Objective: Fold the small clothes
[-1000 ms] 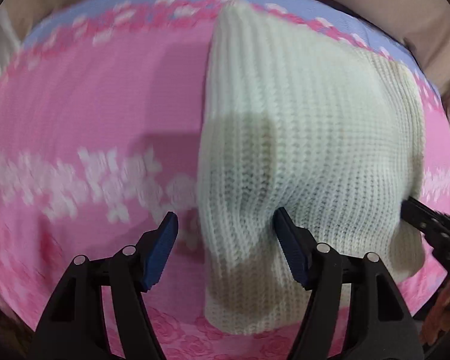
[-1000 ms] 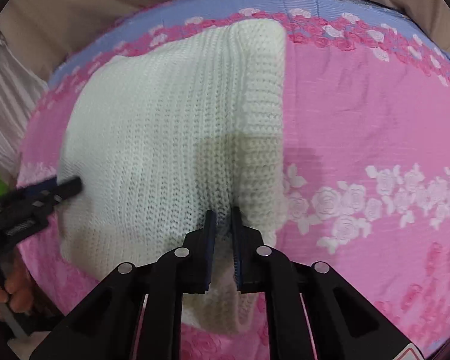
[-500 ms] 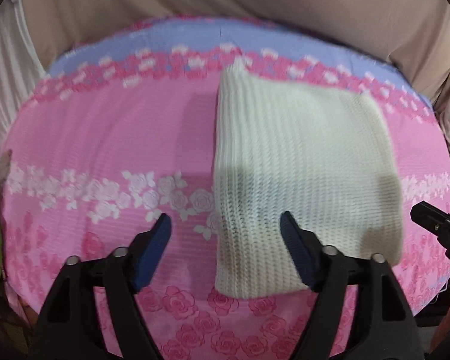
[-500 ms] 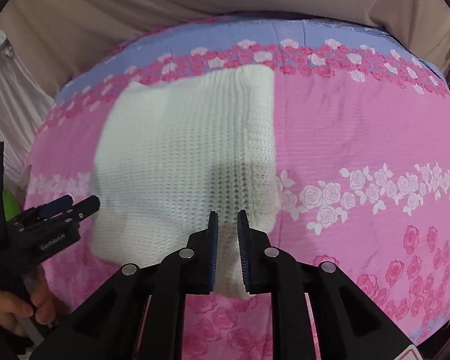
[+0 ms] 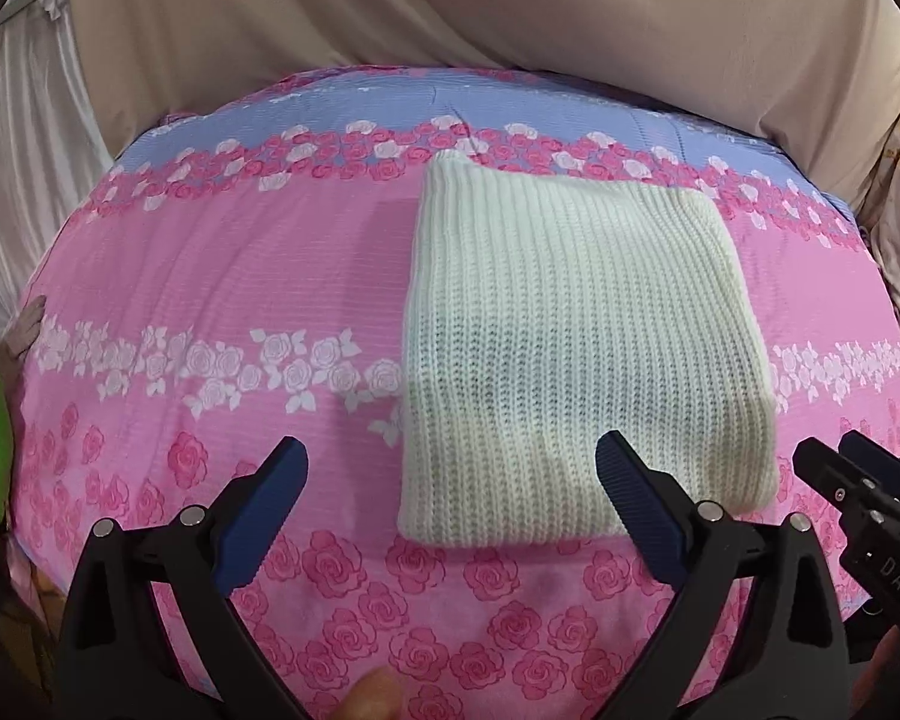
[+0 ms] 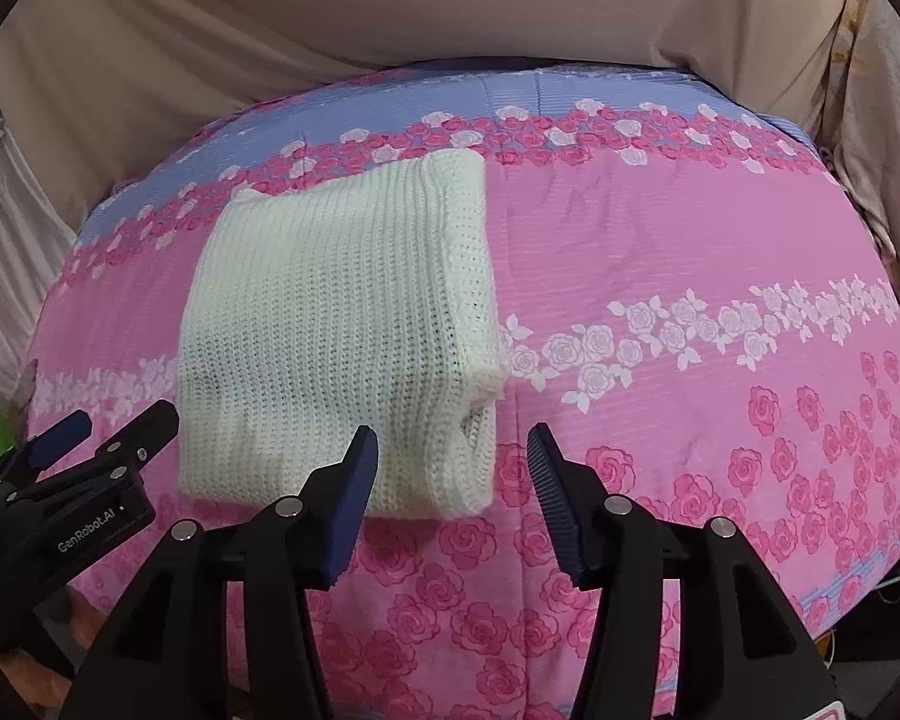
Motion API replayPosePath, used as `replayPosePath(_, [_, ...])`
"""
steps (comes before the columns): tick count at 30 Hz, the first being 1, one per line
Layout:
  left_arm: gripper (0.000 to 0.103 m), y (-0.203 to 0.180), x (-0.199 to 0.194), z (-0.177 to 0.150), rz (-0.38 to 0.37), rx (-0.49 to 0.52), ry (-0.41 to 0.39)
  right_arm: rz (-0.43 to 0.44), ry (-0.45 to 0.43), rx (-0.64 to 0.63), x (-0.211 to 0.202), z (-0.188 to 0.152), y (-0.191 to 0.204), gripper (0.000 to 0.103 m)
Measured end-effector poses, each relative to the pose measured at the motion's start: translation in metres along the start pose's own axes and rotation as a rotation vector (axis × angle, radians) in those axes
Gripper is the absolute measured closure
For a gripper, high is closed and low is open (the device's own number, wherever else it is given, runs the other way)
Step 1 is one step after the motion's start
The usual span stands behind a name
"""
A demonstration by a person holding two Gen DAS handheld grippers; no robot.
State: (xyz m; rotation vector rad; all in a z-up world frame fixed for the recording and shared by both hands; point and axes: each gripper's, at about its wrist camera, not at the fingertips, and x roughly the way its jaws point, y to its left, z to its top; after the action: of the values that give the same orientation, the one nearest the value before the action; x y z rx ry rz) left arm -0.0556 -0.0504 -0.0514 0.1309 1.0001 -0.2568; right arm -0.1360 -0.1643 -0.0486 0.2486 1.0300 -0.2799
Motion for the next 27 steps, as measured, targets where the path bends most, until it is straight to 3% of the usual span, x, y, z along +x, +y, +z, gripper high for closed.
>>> replayPosePath(10, [0.009, -0.009, -0.011, -0.011, 0.028, 0.05, -0.018, 0.002, 0.03, -0.035, -0.001, -0.014, 0.013, 0.045])
replayPosePath(27, [0.009, -0.015, -0.021, -0.011, 0.063, 0.097, -0.049, 0.008, 0.004, -0.059, -0.007, -0.018, 0.028, 0.044])
